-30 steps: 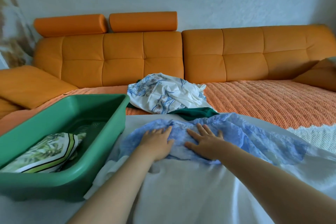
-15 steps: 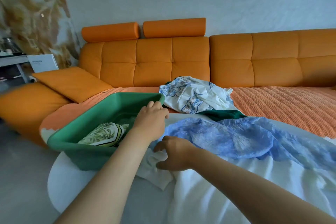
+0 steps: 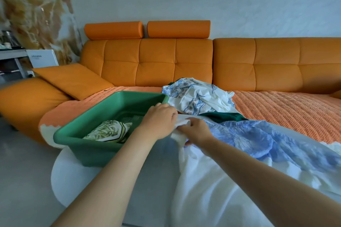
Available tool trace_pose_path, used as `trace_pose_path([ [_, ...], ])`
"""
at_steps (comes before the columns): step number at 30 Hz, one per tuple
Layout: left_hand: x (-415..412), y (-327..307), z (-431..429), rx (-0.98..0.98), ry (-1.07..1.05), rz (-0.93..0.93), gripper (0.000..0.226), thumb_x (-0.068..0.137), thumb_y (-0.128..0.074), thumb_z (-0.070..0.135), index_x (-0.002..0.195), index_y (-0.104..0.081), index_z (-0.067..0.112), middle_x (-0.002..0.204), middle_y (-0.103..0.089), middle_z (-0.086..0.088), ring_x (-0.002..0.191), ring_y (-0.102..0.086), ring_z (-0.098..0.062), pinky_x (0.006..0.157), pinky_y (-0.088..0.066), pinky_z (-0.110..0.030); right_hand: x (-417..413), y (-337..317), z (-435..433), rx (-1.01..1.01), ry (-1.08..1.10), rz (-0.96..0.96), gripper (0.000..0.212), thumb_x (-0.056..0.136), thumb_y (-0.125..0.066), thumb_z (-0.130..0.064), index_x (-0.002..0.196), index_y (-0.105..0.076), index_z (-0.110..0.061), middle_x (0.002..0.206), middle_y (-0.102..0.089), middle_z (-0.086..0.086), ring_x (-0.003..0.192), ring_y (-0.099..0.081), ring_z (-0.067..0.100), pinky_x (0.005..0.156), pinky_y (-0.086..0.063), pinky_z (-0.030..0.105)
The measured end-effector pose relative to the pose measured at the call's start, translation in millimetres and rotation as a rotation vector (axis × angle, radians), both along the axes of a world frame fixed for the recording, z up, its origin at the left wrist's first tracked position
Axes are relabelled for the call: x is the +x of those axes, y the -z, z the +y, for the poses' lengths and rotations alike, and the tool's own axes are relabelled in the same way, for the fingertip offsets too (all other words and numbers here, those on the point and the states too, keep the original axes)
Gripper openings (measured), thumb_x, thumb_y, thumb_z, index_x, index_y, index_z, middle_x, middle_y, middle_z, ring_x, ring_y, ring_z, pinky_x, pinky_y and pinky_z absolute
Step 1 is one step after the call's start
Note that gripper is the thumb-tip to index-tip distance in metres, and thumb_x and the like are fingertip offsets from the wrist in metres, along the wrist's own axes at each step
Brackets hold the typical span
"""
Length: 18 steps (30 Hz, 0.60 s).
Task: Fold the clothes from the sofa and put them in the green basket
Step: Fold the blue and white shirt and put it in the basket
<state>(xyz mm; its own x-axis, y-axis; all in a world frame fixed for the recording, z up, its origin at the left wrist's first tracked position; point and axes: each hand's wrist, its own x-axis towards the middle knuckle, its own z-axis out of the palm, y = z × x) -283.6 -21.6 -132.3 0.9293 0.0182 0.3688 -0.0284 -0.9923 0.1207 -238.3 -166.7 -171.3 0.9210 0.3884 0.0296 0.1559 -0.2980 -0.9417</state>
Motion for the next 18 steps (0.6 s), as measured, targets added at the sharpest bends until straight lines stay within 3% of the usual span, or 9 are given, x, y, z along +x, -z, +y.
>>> trace_pose_path([
  [2,5.1,-1.6,-14.6,-0.287,-0.005,0.009,0.031,0.098,-0.035,0.048,0.100,-0.055,0.023,0.107,-0.057,0.002,0.099,-0.055,-0.023,0.079,-0.044,-0.037,7.0,-8.5,-20.0,0.137,0.038,0.126,0.020,0.086,-0.067,-0.026,0.091,-0.070,-0.007,0.082,-0.071,0.016,0.070,-0.072,0.029,0.061,-0.062,0.048],
  [5,17.9,0.5,-32.9,-0.530,-0.115,0.008,0.052,0.085,-0.043,0.067,0.119,-0.048,0.028,0.112,-0.047,0.006,0.101,-0.054,-0.019,0.080,-0.045,-0.037,15.5,-10.1,-49.1,0.242,0.055,0.279,0.031,0.094,-0.059,-0.036,0.106,-0.067,-0.008,0.096,-0.073,0.021,0.080,-0.073,0.034,0.062,-0.061,0.040],
  [7,28.1,6.0,-40.3,-0.598,-0.132,0.087,0.045,0.086,-0.050,0.061,0.115,-0.047,0.026,0.109,-0.054,0.003,0.098,-0.059,-0.020,0.078,-0.047,-0.036,21.4,-6.5,-65.3,0.258,0.113,0.332,0.027,0.094,-0.056,-0.032,0.107,-0.068,-0.012,0.094,-0.074,0.014,0.074,-0.074,0.029,0.061,-0.059,0.036],
  [9,34.9,15.3,-50.9,-0.648,-0.040,0.264,0.031,0.090,-0.053,0.050,0.102,-0.054,0.022,0.095,-0.061,0.000,0.090,-0.063,-0.022,0.073,-0.046,-0.034,27.5,-1.3,-78.8,0.133,0.248,0.357,0.023,0.092,-0.054,-0.028,0.102,-0.066,-0.011,0.087,-0.072,0.008,0.068,-0.072,0.024,0.058,-0.056,0.033],
  [11,39.8,29.6,-63.1,-0.526,0.083,0.444,0.027,0.092,-0.055,0.042,0.092,-0.064,0.017,0.088,-0.064,-0.006,0.085,-0.063,-0.024,0.073,-0.046,-0.034,34.2,7.8,-91.7,-0.001,0.356,0.380,0.022,0.094,-0.050,-0.026,0.100,-0.061,-0.008,0.086,-0.063,0.010,0.066,-0.062,0.025,0.056,-0.046,0.028],
  [14,44.9,46.2,-77.5,-0.386,0.140,0.639,0.026,0.093,-0.059,0.036,0.114,-0.069,0.025,0.113,-0.067,0.005,0.093,-0.058,-0.012,0.074,-0.042,-0.025,44.0,19.7,-106.4,-0.156,0.367,0.208,0.020,0.091,-0.048,-0.019,0.110,-0.055,-0.017,0.102,-0.057,0.014,0.083,-0.058,0.030,0.069,-0.042,0.032],
  [16,49.1,46.4,-76.7,-0.338,0.176,0.660,0.035,0.095,-0.052,0.017,0.126,-0.065,0.029,0.120,-0.064,0.010,0.095,-0.056,-0.010,0.072,-0.041,-0.018,45.3,23.7,-113.8,-0.340,0.225,-0.088,0.047,0.085,-0.050,-0.009,0.128,-0.056,-0.026,0.126,-0.054,0.009,0.109,-0.058,0.032,0.085,-0.046,0.034],
  [18,50.6,41.7,-69.4,-0.243,0.139,0.558,0.040,0.094,-0.046,0.005,0.119,-0.067,0.029,0.113,-0.062,0.011,0.093,-0.057,-0.012,0.072,-0.045,-0.019,40.2,25.2,-116.4,-0.539,-0.017,-0.386,0.066,0.078,-0.048,0.001,0.132,-0.058,-0.034,0.138,-0.051,0.001,0.126,-0.048,0.024,0.103,-0.041,0.034],
])
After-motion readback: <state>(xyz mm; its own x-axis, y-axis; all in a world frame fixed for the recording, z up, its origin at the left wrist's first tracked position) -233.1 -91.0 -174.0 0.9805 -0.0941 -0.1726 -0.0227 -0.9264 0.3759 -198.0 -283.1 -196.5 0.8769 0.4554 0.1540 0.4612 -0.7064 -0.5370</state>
